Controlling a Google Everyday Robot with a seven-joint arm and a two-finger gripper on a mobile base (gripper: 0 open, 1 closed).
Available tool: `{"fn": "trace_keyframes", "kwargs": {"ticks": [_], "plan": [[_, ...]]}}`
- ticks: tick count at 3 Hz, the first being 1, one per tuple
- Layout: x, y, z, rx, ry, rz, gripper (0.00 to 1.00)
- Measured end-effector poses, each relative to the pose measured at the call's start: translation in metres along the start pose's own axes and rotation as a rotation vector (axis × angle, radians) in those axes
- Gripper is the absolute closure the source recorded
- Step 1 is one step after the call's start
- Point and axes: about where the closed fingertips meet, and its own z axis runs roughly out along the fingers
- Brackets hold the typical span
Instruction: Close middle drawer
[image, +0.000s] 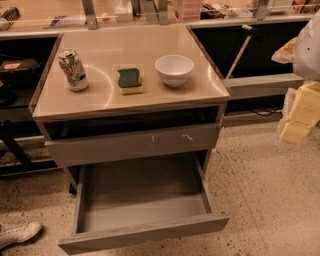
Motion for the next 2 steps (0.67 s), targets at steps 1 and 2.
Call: {"fn": "trace_keyframes", "kwargs": {"ticks": [1,2], "plan": [[0.0,0.0,0.0,0.0,0.0,0.0,0.0],[0.0,0.0,0.0,0.0,0.0,0.0,0.19]]}}
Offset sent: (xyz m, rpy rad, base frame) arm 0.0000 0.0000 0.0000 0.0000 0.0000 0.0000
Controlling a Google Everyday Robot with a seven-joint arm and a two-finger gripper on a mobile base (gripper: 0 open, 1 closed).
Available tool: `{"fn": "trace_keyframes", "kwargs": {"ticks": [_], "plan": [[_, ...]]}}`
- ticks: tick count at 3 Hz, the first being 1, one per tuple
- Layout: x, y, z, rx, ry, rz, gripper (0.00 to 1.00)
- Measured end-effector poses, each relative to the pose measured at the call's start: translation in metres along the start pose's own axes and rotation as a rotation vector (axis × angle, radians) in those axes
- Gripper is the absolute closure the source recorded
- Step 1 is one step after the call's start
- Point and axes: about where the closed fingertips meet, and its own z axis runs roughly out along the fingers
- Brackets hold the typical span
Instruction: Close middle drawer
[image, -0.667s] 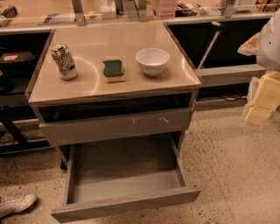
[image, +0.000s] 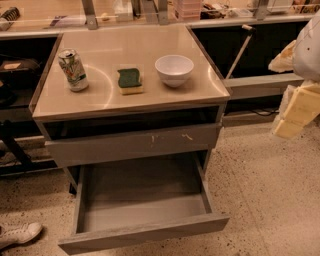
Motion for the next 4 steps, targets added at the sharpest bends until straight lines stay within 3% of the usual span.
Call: {"fn": "trace_keyframes", "kwargs": {"ticks": [3,4], "plan": [[0.0,0.0,0.0,0.0,0.0,0.0,0.88],[0.0,0.0,0.0,0.0,0.0,0.0,1.0]]}}
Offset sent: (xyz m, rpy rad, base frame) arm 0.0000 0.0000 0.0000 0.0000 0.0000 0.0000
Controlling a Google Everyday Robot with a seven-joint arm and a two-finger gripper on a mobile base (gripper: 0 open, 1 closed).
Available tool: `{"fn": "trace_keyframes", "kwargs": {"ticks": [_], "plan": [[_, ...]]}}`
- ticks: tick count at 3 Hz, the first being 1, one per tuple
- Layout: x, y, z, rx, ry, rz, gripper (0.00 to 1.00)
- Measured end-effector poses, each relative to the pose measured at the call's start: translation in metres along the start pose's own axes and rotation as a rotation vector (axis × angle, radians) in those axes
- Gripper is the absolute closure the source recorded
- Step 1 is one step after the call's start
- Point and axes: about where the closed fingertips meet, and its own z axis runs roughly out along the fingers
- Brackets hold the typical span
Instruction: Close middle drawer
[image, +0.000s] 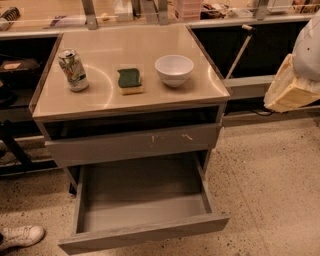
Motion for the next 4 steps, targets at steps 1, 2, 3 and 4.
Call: {"fn": "trace_keyframes", "kwargs": {"ticks": [1,2,3,4], "plan": [[0.018,0.02,0.018,-0.029,0.01,0.036,1.0],[0.051,0.063,0.059,-0.108,0.041,0.087,1.0],[0.081,0.104,0.108,-0.229,0.065,0.153,1.0],[0.084,0.111,0.113,-0.245,0.073,0.155,1.0]]}}
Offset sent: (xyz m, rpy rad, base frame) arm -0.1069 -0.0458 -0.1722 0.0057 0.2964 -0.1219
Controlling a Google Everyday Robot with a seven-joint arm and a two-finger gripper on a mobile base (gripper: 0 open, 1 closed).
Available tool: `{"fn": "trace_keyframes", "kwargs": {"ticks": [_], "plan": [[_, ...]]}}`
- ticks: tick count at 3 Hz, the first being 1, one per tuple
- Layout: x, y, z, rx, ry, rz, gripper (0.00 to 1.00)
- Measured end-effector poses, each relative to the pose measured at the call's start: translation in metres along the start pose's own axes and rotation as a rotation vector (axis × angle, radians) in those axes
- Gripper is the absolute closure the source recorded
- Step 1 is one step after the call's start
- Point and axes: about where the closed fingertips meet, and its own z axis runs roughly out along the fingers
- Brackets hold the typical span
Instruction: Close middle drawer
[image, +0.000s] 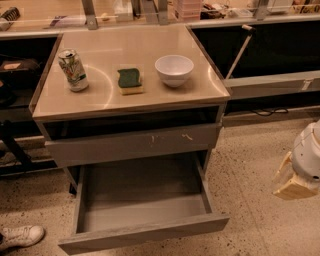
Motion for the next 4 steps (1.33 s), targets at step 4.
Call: {"fn": "trace_keyframes", "kwargs": {"ticks": [4], "plan": [[-0.017,0.057,0.17,-0.24,-0.066,0.098,1.0]]}}
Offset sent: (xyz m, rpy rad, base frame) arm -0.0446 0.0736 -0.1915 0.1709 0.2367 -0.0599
